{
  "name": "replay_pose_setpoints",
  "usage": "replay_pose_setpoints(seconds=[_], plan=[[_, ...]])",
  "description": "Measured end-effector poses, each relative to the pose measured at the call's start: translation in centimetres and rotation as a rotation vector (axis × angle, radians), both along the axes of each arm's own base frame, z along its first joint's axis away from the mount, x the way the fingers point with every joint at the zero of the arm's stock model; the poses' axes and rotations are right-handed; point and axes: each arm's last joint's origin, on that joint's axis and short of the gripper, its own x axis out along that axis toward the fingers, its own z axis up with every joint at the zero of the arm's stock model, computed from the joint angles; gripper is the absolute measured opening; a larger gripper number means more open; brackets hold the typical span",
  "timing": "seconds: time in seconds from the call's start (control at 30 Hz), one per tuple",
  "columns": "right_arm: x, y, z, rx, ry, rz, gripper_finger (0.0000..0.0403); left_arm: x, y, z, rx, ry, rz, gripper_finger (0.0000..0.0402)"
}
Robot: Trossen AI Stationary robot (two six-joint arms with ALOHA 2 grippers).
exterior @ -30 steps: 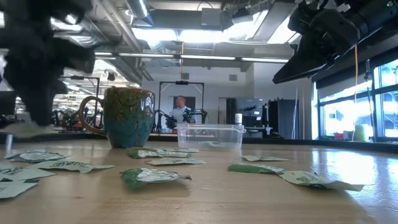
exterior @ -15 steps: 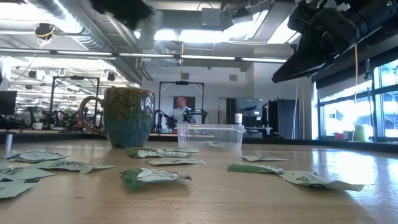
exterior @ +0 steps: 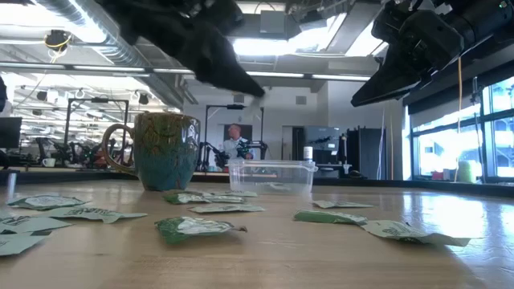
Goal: Pick and place items into bin
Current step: Put the light green stevia pack into the transparent bin
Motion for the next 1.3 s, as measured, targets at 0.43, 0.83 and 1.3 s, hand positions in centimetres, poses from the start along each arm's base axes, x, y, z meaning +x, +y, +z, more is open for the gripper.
replay_pose_setpoints(seconds=[0.43, 0.83, 1.3], plan=[[0.0, 0.0, 0.0, 0.0, 0.004, -0.001, 0.0106, 6.3, 2.6, -1.9, -0.001, 0.354, 0.05, 0.0003], [0.0, 0.0, -0.1, -0.001, 0.007, -0.001, 0.0106, 7.5, 3.9, -5.1, -0.02, 0.451, 0.088, 0.0005], [-0.1, 0.0, -0.1, -0.003, 0.016, -0.001, 0.0106, 6.6, 3.6, -2.0, 0.007, 0.404, 0.111, 0.0068]])
